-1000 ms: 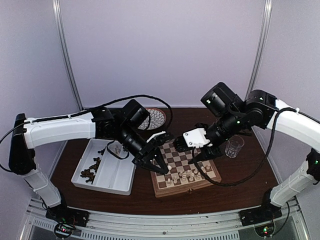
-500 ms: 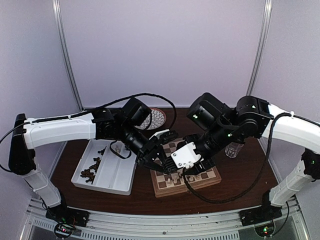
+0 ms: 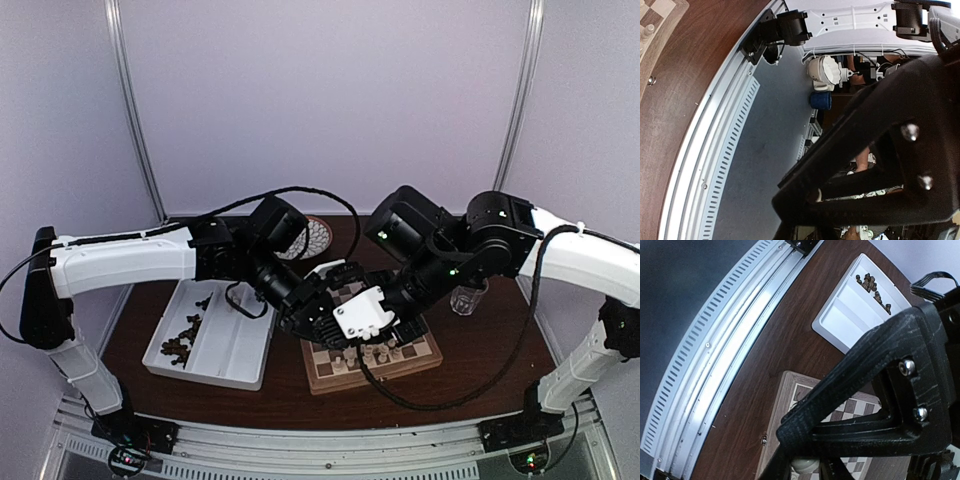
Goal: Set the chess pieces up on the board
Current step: Pass from the left arm to the right, then pass from the right arm to the left
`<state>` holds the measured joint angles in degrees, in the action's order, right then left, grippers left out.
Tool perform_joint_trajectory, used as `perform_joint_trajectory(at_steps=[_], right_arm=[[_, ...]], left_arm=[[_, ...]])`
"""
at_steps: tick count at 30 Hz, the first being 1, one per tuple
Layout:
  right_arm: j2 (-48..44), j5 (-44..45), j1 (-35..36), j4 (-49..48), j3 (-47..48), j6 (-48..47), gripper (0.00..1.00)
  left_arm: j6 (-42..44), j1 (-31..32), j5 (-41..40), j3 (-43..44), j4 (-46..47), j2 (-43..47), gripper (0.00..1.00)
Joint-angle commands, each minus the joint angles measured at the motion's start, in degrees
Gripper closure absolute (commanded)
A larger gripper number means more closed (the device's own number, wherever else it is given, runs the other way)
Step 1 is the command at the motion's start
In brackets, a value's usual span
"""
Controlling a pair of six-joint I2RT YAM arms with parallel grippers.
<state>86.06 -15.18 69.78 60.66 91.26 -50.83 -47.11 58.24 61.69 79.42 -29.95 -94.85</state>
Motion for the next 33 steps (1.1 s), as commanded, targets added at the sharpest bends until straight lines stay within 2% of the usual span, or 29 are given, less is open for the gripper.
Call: perform_joint_trajectory(at_steps=[1,3,6,9,11,15,18,21,24,33], right_arm=[[0.1,0.1,0.4,0.4,1.5,0.6,0.83],[0.0,0.7,0.4,0.1,0.8,0.7,0.89],[-0.8,2.3,-0.1,-1.5,-1.6,2.1,0.92],[-2.5,-1.1,-2.9,-3.5,-4.2,4.9,0.93],[-3.7,-5.1,-6.0,-5.4,-5.3,8.8,0.93],[-5.8,-15.3,-13.5,-10.2,-8.0,17.8,0.93],[-6.4,-20.5,-17.8,-13.7,-10.3,22.9,0.91],[-6.2,-22.6,-18.5,-14.3,-10.7,24.0,0.9],[-6.2,-23.4,-18.5,-14.6,-10.6,24.8,0.89],[-5.8,-23.7,-18.5,-14.2,-10.2,24.6,0.88]], left_arm=[[-0.1,0.3,1.2,1.9,2.6,-0.5,0.93],[0.1,0.3,0.5,2.2,2.2,-0.4,0.89],[4.4,0.0,-5.4,4.7,-4.2,0.3,0.74],[9.0,-0.1,-17.0,6.8,-9.9,3.4,0.66],[10.6,0.1,-28.2,6.4,-11.2,7.1,0.64],[13.7,4.2,-46.1,-1.5,-1.7,15.7,0.59],[13.5,7.0,-52.9,-6.5,6.1,17.3,0.58],[12.6,7.7,-55.7,-6.9,8.0,14.9,0.57],[11.9,7.8,-54.8,-6.5,10.6,13.0,0.57],[10.7,7.8,-51.3,-2.0,11.3,8.4,0.69]])
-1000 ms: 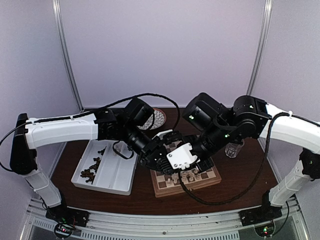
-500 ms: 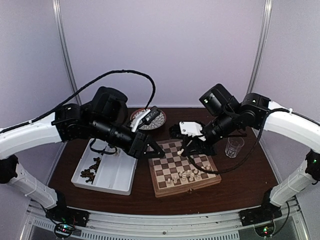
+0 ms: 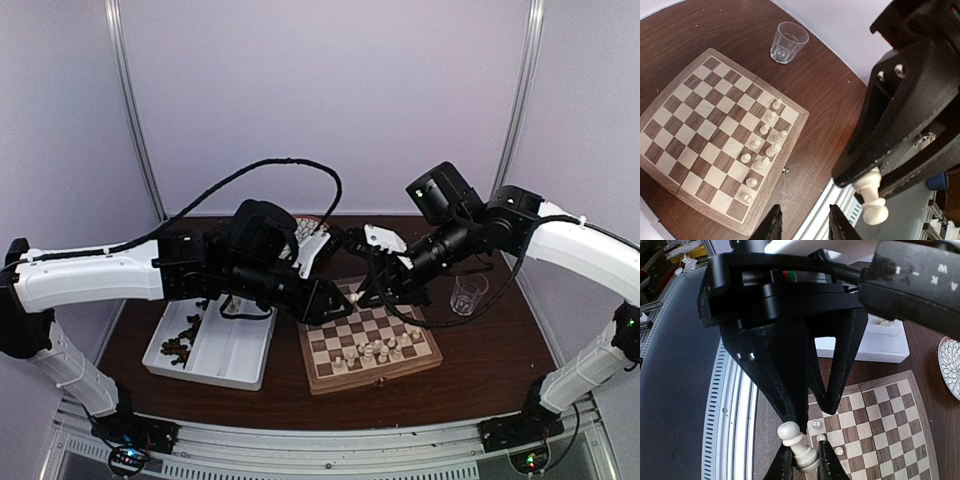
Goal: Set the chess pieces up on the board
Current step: Pass from the right arm to the left
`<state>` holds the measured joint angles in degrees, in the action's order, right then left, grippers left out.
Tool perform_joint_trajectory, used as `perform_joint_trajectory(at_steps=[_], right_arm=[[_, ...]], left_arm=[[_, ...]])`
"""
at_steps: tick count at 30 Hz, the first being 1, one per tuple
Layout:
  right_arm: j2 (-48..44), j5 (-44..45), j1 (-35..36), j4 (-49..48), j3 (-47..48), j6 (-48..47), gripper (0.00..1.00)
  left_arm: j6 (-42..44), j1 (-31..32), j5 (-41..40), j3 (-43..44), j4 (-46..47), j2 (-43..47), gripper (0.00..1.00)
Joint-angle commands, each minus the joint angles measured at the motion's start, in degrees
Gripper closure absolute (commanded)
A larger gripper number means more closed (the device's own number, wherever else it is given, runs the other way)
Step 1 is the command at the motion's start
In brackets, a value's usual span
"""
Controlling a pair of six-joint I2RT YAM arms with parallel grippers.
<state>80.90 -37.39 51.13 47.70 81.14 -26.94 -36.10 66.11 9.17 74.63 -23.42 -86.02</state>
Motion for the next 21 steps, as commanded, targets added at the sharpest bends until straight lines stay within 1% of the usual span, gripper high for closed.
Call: perform_joint_trajectory(at_steps=[1,7,11,13,15,17,18,21], right_arm=[[-0.6,-1.4,0.2,-1.3,-0.3,0.7,0.88],[-0.8,-0.9,0.2,-1.3,-0.4,0.5,0.88],[-1.1,-0.4,0.1,-1.2,-0.4,0.3,0.88],[-1.4,-0.3,0.0,-1.0,-0.2,0.2,0.88],[-1.9,0.0,-0.1,-0.6,0.0,0.0,0.88],[-2.7,0.4,-0.6,-0.5,-0.1,-0.1,0.88],[-2.9,0.6,-0.8,-0.5,-0.4,-0.2,0.88],[-3.4,0.7,-1.0,-0.9,-1.2,-0.1,0.87]], left_arm=[[-0.4,-0.1,1.9,2.9,5.1,-0.6,0.71],[0.2,-0.1,4.7,3.0,5.4,0.0,0.72],[1.7,-0.1,6.3,4.9,2.3,-0.3,0.72],[2.9,-0.2,6.6,6.9,-1.5,-1.4,0.71],[3.7,-0.2,4.2,9.6,-7.6,-2.3,0.71],[3.6,-0.2,-0.2,9.4,-10.5,-1.3,0.71],[3.0,-0.2,-1.5,8.0,-9.8,0.1,0.71],[0.0,-0.2,-4.0,2.7,-2.6,4.6,0.71]])
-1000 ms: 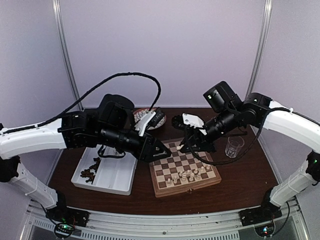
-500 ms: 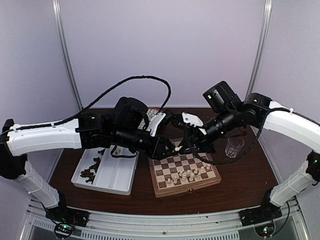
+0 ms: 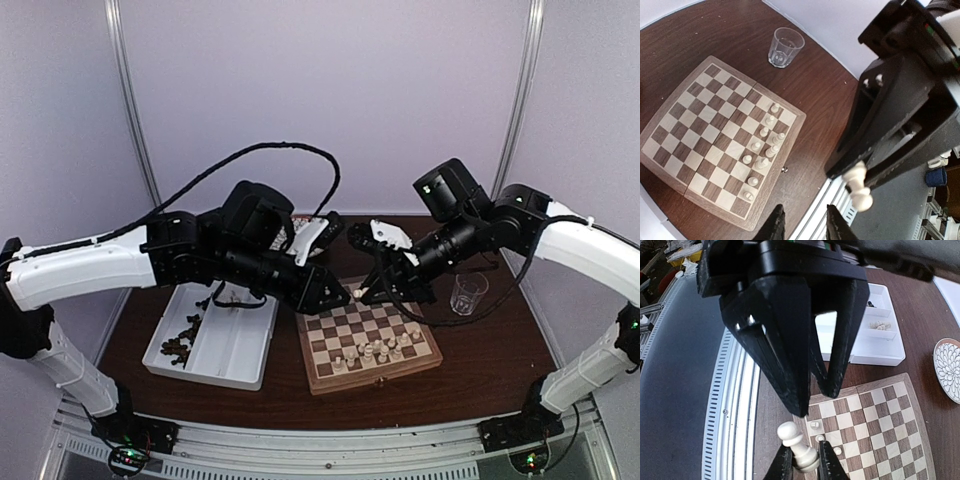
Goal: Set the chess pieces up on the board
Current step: Pass from the right arm to the left
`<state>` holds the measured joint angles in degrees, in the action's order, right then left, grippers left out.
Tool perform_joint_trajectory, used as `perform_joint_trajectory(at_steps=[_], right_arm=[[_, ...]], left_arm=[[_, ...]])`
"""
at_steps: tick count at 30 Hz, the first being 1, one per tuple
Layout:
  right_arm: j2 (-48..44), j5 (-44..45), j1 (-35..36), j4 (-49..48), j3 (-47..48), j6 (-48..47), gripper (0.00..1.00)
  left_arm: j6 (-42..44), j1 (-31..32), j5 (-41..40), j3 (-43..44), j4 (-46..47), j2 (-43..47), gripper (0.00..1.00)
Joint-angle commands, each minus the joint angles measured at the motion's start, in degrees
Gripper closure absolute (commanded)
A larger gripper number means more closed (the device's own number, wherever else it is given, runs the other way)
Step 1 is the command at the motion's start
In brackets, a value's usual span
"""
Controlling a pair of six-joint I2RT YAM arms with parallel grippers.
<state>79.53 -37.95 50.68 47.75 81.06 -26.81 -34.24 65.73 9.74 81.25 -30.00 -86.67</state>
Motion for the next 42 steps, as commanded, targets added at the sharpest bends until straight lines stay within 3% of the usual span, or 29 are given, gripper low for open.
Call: perform_joint_trajectory(at_steps=[1,3,5,14,22,34,42], right_arm=[[-1.9,1.3,-0.6,-1.0,-1.2,-0.2,0.87],[-1.5,1.1,-0.6,-1.1,-1.2,-0.1,0.87],[-1.2,0.8,-0.6,-1.0,-0.9,0.1,0.87],[-0.8,1.0,-0.6,-0.9,-0.4,0.1,0.87],[-0.8,1.3,-0.6,-1.6,-1.5,-0.1,0.87],[-0.3,0.5,-0.6,-1.2,-0.2,0.4,0.87],[-0.3,0.5,-0.6,-1.5,-0.3,0.5,0.86]], left_arm=[[-3.1,0.2,-5.2,-5.7,6.7,6.4,0.7],[-6.4,0.2,-2.7,-10.6,18.1,8.4,0.68],[-8.8,0.3,-0.1,-11.7,22.3,7.8,0.67],[-9.7,1.2,3.9,-9.2,22.6,3.0,0.67],[-9.1,1.2,-1.0,-11.0,24.0,6.7,0.66],[-10.5,1.2,3.3,-7.8,22.3,1.5,0.77],[-10.4,1.2,4.2,-7.4,22.5,0.6,0.89]])
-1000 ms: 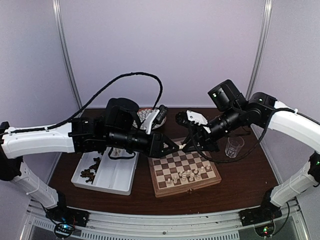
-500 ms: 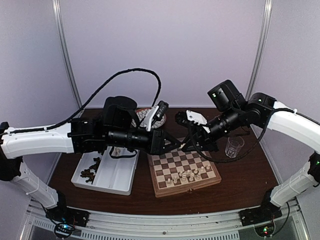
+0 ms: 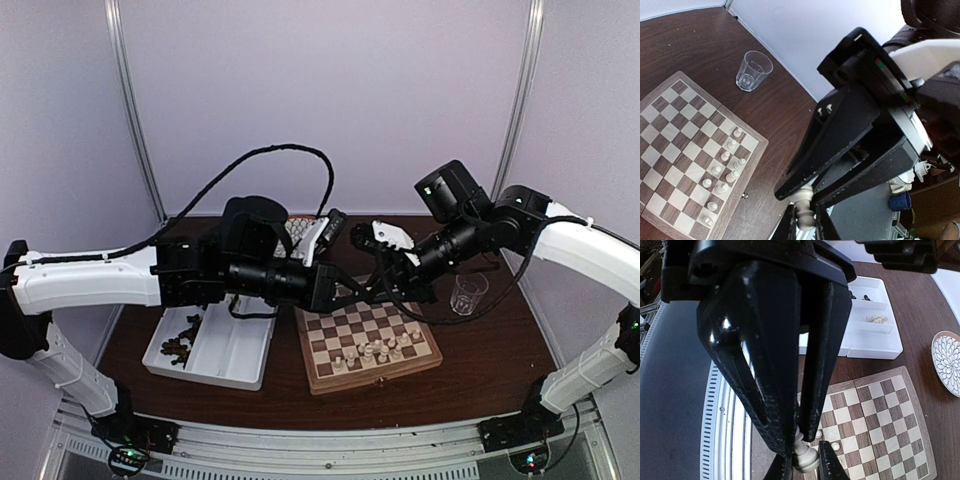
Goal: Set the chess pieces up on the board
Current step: Pass from the right arm to the left, then place the pawn on a2.
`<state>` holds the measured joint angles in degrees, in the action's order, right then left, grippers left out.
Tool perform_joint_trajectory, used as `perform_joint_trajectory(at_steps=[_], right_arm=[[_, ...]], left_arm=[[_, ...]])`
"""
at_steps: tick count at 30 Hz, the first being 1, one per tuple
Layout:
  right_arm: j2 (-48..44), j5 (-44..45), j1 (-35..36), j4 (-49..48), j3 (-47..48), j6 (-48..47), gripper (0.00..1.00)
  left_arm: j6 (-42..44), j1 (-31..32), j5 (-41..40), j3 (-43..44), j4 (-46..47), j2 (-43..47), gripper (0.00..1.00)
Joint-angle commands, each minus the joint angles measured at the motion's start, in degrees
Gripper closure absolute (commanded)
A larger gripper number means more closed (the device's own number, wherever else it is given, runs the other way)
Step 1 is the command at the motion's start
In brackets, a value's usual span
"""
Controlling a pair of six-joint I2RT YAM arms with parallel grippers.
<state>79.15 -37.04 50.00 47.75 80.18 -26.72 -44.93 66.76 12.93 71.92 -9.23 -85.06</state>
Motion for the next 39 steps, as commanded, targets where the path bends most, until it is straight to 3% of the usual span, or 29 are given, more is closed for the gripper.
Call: perform_joint_trajectory(at_steps=[1,5,9,14,19,22,26,39], right_arm=[[0.0,-0.4,0.1,-1.5,0.6,0.4,0.87],[-0.3,-0.1,0.1,-1.7,0.5,0.6,0.85],[-1.7,1.1,-0.4,-0.5,0.1,-0.4,0.67],[-7.5,1.3,-5.8,4.9,-1.9,-4.0,0.51],[-16.1,-0.1,-13.3,4.4,-11.7,-4.7,0.49],[-20.5,-0.2,-18.1,0.3,-20.6,-4.1,0.48],[-24.3,-2.9,-24.3,-3.3,-27.7,-3.7,0.45],[-25.4,-1.2,-26.7,-5.2,-29.4,-3.8,0.43]], left_arm=[[0.2,0.2,1.0,1.9,1.7,-1.1,0.91],[0.3,0.2,0.7,2.4,0.6,-1.1,0.95],[3.1,0.1,-2.0,5.3,-6.5,-0.7,0.98],[8.3,-1.9,-4.7,14.9,-26.6,-2.6,0.98],[13.3,-4.3,-6.8,26.4,-49.8,-10.1,0.98],[15.8,-4.4,-6.9,29.9,-57.3,-15.5,0.99],[17.4,-4.6,-8.1,32.6,-61.9,-20.5,0.99],[19.2,-4.7,-7.6,35.1,-63.9,-32.1,0.98]])
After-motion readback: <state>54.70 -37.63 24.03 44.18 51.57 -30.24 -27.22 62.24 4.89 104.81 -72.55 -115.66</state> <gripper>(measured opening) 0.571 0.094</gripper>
